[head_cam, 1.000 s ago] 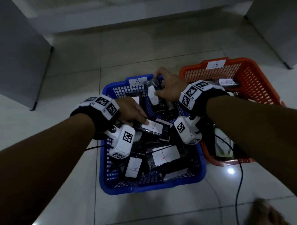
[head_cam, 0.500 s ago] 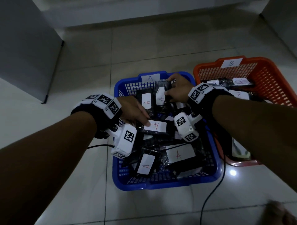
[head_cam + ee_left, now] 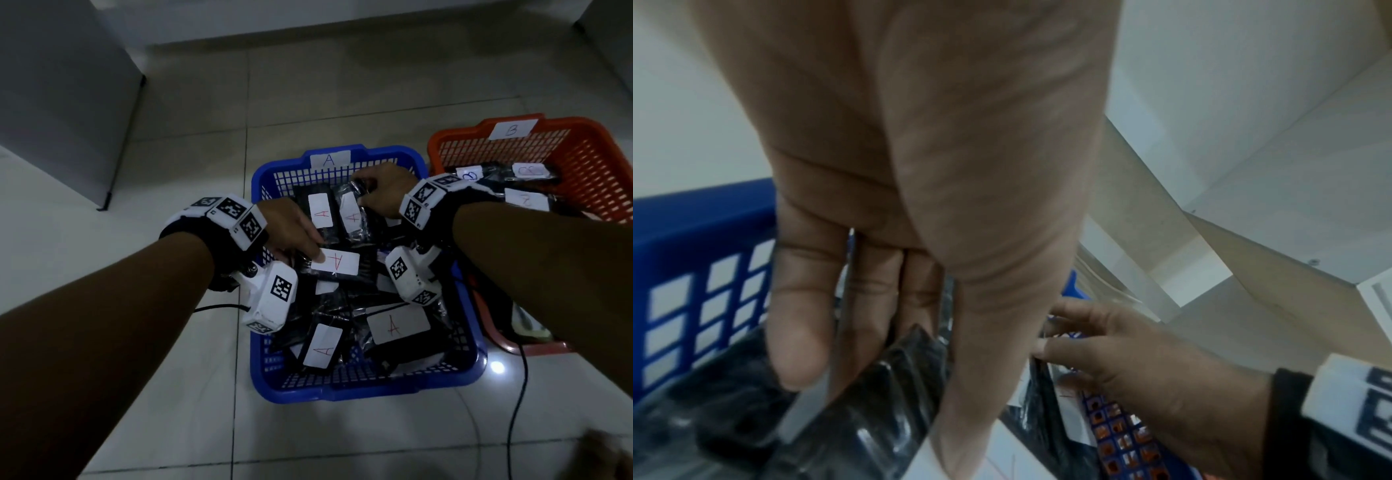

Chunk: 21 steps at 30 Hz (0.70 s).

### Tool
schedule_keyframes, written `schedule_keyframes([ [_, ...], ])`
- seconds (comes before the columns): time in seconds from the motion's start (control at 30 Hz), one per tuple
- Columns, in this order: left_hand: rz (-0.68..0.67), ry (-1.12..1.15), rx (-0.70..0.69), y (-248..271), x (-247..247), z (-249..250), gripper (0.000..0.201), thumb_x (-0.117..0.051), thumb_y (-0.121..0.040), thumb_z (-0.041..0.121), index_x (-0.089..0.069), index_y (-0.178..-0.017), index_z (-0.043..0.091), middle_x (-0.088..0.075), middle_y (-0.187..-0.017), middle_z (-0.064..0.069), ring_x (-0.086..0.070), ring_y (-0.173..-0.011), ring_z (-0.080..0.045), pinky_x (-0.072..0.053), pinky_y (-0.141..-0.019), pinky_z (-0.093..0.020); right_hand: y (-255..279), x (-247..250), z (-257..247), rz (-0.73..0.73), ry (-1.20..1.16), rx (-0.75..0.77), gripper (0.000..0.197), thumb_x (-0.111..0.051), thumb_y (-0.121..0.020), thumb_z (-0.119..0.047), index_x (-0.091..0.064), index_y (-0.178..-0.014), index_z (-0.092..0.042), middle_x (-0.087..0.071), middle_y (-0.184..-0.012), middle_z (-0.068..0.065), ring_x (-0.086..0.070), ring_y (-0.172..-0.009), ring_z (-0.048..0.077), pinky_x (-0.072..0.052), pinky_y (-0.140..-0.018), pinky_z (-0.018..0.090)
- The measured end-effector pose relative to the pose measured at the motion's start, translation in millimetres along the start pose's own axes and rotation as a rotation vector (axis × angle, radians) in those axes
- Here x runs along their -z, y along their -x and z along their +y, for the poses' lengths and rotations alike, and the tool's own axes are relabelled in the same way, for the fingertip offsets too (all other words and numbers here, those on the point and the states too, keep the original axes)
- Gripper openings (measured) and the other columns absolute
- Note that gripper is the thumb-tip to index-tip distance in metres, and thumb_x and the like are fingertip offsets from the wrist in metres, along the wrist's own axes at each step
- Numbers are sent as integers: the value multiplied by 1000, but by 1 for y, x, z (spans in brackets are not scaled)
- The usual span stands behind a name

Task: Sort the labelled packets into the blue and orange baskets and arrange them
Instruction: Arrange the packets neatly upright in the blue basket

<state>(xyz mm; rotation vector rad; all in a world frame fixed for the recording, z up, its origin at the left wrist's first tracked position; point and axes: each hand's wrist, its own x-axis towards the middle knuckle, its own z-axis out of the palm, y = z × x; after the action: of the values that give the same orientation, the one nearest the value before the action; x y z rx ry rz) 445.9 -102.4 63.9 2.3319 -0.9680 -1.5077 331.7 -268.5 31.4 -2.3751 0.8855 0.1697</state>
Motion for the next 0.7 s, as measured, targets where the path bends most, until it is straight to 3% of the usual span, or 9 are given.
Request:
schedule_keyframes([
  [0.07, -4, 19, -4, 1, 1, 1, 26, -83, -70, 19, -75, -95, 18, -72, -101, 0, -67, -96, -17, -59, -76, -30, -1, -1, -2, 27, 54, 20, 47, -67, -84, -13, -59, -130, -18, -60, -129, 7, -58, -115, 25, -46, -93, 27],
  [0.17, 16, 94, -37, 2, 6, 4, 24, -78, -76, 14, -74, -99, 16, -72, -100, -2, -68, -90, -16, -58, -73, -24, 2, -4, -1, -42, 163, 23, 37, -75, -78, -22, -67, -113, -17, -68, -111, 7, -64, -97, 25, -52, -79, 28],
  [0.23, 82, 187, -74, 2, 12, 7, 24, -73, -80, 9, -73, -103, 15, -72, -99, -3, -68, -84, -15, -56, -63, -18, 4, -7, 2, -66, 194, 41, 29, -71, -81, -26, -70, -109, -17, -69, -107, 7, -65, -96, 26, -50, -76, 27],
  [0.3, 157, 246, -114, -2, 17, 10, 25, -70, -82, 8, -72, -105, 17, -71, -101, -4, -67, -89, -18, -57, -67, -22, 4, -4, 4, 4, 93, 37, 25, -60, -89, -21, -70, -111, -15, -67, -115, 8, -63, -104, 27, -51, -86, 29],
  [0.37, 252, 272, -147, -10, 20, 13, 24, -72, -80, 10, -73, -103, 19, -71, -102, -5, -68, -96, -23, -58, -83, -33, -1, 4, 3, 79, -104, 9, 22, -56, -90, -12, -72, -106, -13, -68, -114, 7, -63, -105, 25, -51, -94, 34],
  [0.43, 361, 317, -184, -19, 22, 16, 23, -76, -76, 11, -73, -98, 18, -72, -100, -8, -68, -96, -25, -56, -88, -41, 0, 17, -2, 27, -378, -41, 16, -63, -87, -11, -73, -99, -13, -71, -105, 6, -67, -98, 22, -54, -91, 38],
  [0.5, 453, 386, -207, -28, 23, 20, 22, -78, -71, 10, -73, -91, 19, -72, -97, -9, -69, -93, -25, -56, -88, -42, 6, 27, -4, -87, -484, -65, 17, -66, -87, -18, -71, -103, -16, -70, -101, 2, -67, -89, 17, -58, -81, 33],
  [0.6, 531, 425, -253, -38, 18, 26, 20, -77, -71, 8, -69, -87, 17, -71, -95, -7, -68, -92, -21, -55, -90, -35, 14, 33, 0, -171, -281, -10, 23, -73, -83, -31, -69, -104, -23, -65, -91, -11, -63, -83, 8, -54, -70, 21],
  [0.7, 754, 234, -374, -41, 11, 25, 17, -72, -77, 15, -67, -93, 15, -71, -96, -5, -66, -88, -16, -54, -85, -29, 13, 35, 5, -188, -104, -49, 21, -74, -83, -28, -68, -97, -13, -63, -91, -4, -62, -83, 14, -52, -74, 28],
])
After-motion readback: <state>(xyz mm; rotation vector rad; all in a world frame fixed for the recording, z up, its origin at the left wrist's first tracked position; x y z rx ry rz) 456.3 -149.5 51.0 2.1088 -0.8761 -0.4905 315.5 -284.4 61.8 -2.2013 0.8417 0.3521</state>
